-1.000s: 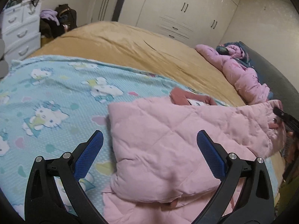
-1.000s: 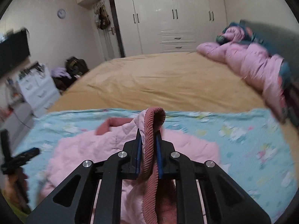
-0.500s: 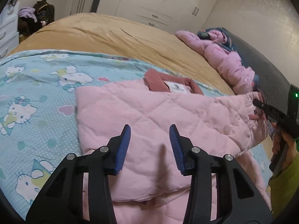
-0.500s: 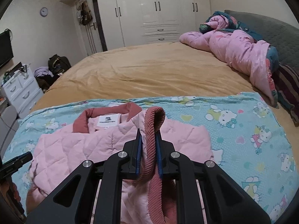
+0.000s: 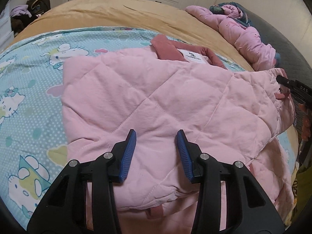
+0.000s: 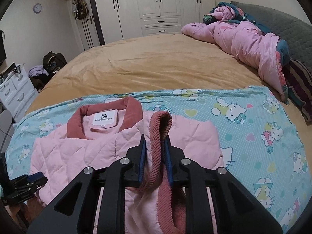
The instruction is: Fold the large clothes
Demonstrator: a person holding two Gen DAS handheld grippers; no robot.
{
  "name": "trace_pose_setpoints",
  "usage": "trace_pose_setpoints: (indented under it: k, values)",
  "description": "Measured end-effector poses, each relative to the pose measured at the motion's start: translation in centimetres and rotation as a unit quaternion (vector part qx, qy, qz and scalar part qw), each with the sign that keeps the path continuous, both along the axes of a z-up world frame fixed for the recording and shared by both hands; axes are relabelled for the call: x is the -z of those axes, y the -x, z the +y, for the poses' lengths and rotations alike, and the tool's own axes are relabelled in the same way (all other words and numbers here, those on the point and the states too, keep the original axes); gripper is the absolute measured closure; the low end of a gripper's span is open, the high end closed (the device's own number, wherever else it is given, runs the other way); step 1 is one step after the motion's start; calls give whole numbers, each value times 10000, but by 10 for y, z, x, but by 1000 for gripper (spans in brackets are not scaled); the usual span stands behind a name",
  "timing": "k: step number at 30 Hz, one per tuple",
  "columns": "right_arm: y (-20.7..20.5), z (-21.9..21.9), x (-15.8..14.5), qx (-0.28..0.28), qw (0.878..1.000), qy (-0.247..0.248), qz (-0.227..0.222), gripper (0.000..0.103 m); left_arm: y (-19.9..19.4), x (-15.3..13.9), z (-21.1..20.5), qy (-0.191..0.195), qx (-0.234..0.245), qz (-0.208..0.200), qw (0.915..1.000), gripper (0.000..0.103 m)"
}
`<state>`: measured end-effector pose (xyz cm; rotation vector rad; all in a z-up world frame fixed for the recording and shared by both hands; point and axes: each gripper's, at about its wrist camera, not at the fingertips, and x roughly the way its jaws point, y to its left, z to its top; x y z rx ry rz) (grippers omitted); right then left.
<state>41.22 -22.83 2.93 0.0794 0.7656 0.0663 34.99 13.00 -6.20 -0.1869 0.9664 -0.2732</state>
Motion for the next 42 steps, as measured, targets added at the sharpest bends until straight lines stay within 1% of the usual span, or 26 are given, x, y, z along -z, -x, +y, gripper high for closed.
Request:
trace_pose_setpoints:
  k: [1, 2, 3, 4, 6, 8, 10, 11, 12, 13, 16, 17, 18, 23, 25, 27, 29, 31, 32, 36, 38, 40, 42]
  values:
    - [0, 0, 0, -2, 10000, -2, 28, 80, -1, 0, 0, 4, -5, -1, 10000, 68]
    - [0, 0, 1, -21, 10000, -19, 67, 70, -1, 2, 0, -5, -8, 6, 10000, 68]
    - [0, 0, 2, -25, 10000, -34, 76, 64, -2, 2, 0, -2, -13, 20, 10000, 68]
    - [1, 0, 0, 7, 10000, -4, 60, 63, -2, 3, 1, 7, -16, 32, 10000, 68]
    - [6, 0, -5, 84, 9999, 108, -39, 52, -4, 5, 3, 30, 0, 63, 10000, 68]
    - [13, 2, -14, 208, 9992, 250, -238, 51, -5, 7, 4, 83, 13, 86, 9999, 68]
    - [21, 4, -22, 242, 9985, 267, -408, 50, -6, 8, 5, 96, 5, 98, 9999, 68]
    - [25, 9, -25, 151, 9987, 183, -460, 45, -6, 9, 5, 83, 6, 98, 9999, 68]
    - [27, 13, -26, 25, 9990, 92, -447, 38, -6, 9, 5, 68, 9, 94, 9999, 68]
    - [28, 20, -26, -128, 9991, 22, -403, 36, -6, 9, 5, 65, 11, 95, 9999, 68]
    - [31, 50, -17, -730, 9972, 27, -188, 35, -6, 9, 4, 66, 13, 96, 9999, 68]
    - [30, 57, -13, -822, 9965, 82, -117, 33, -6, 9, 4, 62, 12, 92, 9999, 68]
    - [30, 66, -7, -918, 9956, 162, -22, 26, -5, 9, 3, 57, 16, 90, 9999, 68]
    - [31, 98, 16, -1258, 9914, 215, 288, 22, -6, 9, 2, 54, 19, 90, 9999, 68]
    - [30, 107, 27, -1328, 9897, 312, 428, 20, -6, 9, 3, 50, 23, 85, 9999, 68]
    - [29, 112, 37, -1359, 9884, 355, 586, 19, -6, 9, 3, 61, 23, 89, 9999, 68]
    - [25, 110, 51, -1288, 9874, 293, 871, 18, -6, 9, 2, 59, 19, 92, 9999, 68]
    - [21, 109, 67, -1176, 9857, 383, 1140, 13, -6, 9, 3, 60, 21, 89, 9999, 68]
    - [21, 108, 73, -1157, 9851, 418, 1201, 11, -6, 9, 3, 61, 24, 90, 9999, 68]
    - [17, 104, 99, -1081, 9858, 266, 1260, 7, -4, 10, 0, 2, 58, 78, 10000, 68]
    - [17, 101, 103, -1027, 9873, 204, 1192, 7, -4, 10, -1, -24, 70, 75, 9999, 68]
    - [19, 104, 105, -1013, 9877, 318, 1143, 7, -3, 10, -3, -33, 74, 78, 9999, 68]
    - [18, 103, 103, -991, 9875, 303, 1183, 7, -3, 10, -2, -24, 71, 78, 9999, 68]
